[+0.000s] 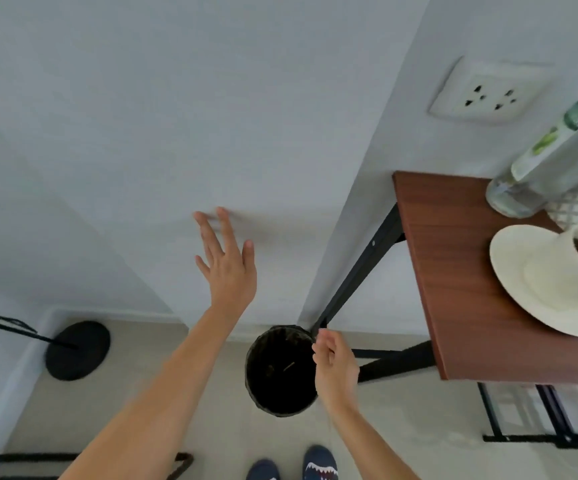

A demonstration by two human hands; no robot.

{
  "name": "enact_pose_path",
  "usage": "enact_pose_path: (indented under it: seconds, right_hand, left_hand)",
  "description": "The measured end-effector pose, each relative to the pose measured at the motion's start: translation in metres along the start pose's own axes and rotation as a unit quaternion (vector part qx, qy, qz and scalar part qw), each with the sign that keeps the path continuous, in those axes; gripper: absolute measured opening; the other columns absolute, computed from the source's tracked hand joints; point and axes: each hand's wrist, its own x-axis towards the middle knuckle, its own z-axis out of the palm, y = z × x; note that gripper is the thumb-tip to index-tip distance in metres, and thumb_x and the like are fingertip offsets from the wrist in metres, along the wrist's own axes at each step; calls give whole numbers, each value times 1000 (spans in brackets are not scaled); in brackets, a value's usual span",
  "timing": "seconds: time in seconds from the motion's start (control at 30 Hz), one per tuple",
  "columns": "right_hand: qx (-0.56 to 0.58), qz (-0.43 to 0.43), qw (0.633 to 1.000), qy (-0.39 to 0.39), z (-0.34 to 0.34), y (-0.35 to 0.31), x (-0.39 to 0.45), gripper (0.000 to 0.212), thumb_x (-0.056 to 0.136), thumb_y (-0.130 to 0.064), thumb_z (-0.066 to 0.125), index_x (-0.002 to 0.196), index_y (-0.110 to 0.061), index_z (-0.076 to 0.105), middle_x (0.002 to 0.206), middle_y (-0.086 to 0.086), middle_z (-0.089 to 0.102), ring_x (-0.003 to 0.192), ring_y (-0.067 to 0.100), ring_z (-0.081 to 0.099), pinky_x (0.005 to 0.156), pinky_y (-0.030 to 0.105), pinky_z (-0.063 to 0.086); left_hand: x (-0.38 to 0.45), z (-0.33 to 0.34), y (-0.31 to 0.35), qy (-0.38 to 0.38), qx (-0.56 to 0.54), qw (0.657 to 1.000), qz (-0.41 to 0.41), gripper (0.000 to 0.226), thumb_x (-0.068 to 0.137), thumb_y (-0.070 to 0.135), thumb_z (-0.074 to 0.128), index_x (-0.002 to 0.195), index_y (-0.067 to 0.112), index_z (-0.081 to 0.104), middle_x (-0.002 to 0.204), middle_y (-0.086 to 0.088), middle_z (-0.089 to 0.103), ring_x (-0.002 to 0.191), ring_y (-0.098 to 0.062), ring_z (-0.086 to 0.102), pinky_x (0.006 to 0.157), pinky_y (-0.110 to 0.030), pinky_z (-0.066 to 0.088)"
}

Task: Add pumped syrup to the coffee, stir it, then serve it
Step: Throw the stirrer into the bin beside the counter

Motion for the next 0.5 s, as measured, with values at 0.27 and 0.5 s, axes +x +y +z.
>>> enact_pose_path:
  seconds: [0.27, 0.5]
  right_hand:
    - [54, -263, 963, 28, -117, -128, -81, 15, 100, -32, 54, 104, -26, 67, 99, -17, 73, 99, 5, 70, 84, 18, 55]
    - [38, -244, 942, 229, -266, -103, -74, 12, 99, -17, 58, 93, -24, 66, 76, -8, 73, 65, 10, 71, 59, 36, 61]
  left_hand:
    - [-60, -29, 109, -38, -92, 991, 86, 67, 108, 33, 34, 162, 23, -3, 172, -2, -10, 159, -21, -7, 124, -58, 1]
    - [-146, 5, 220, -217, -22, 953, 210, 70, 104, 47, 36, 161, 32, -2, 171, 4, -7, 158, -13, -11, 126, -48, -4]
